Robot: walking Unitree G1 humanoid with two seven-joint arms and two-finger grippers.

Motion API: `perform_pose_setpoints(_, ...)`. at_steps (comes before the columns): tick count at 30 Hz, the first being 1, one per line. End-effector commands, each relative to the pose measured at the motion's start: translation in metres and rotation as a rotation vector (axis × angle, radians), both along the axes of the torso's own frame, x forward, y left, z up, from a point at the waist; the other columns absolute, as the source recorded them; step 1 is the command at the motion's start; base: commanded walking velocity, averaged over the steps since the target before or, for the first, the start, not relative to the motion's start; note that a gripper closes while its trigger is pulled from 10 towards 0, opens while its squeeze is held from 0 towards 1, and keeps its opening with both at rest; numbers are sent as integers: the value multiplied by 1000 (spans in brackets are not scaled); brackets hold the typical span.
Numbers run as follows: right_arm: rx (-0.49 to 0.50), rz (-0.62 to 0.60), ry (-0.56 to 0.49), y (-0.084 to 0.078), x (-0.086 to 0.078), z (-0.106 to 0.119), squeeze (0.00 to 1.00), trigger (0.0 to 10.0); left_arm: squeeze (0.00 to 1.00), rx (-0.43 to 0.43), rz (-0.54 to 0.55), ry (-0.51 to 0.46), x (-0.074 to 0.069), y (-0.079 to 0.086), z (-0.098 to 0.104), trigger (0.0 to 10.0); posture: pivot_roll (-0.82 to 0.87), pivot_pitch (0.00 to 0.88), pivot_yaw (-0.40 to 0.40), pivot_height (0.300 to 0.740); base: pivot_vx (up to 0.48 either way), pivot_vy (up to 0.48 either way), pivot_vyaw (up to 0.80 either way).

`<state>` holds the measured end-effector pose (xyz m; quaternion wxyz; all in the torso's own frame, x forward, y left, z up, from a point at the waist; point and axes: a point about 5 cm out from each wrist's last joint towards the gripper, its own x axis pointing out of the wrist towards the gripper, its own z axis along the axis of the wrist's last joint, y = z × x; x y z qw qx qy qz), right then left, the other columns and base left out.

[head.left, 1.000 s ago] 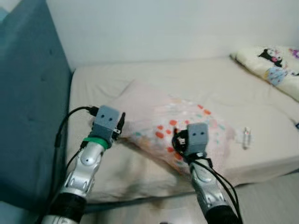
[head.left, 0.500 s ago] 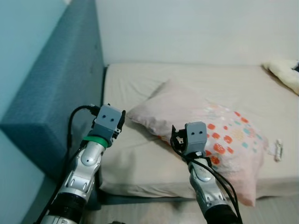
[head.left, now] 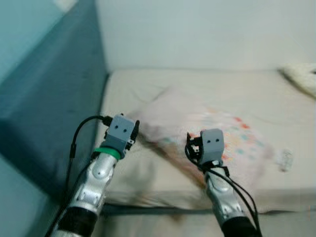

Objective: Clean up the room

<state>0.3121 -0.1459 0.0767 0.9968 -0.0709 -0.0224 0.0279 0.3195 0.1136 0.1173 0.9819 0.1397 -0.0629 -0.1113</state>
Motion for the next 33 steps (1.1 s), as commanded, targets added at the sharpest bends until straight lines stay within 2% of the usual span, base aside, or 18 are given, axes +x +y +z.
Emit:
perform_pose_setpoints(1, 3, 14, 15, 5, -3, -4, 0, 10000, 0, 21, 19, 30, 0, 4, -6, 10000, 16, 0, 44, 740, 0, 0, 0)
perform_pose_setpoints(14, 17, 24, 3, 7, -2, -2, 0, 10000, 0, 22, 34, 39, 0, 7, -8, 10000, 15, 0, 46, 740, 0, 0, 0)
perform_pose_setpoints(23, 13, 22, -28, 4, 3, 6, 0, 10000, 0, -22, 143, 109, 3, 19, -23, 10000, 12, 5, 36, 740, 0, 0, 0)
perform_pose_setpoints(26, 23, -1, -50, -1, 7, 12, 0, 10000, 0, -16, 137, 122, 0, 17, -28, 10000, 15, 11, 36, 740, 0, 0, 0)
perform_pose_setpoints(33, 21, -7, -40, -4, 6, 10, 0, 10000, 0, -21, 125, 123, -2, 13, -28, 10000, 18, 25, 30, 740, 0, 0, 0)
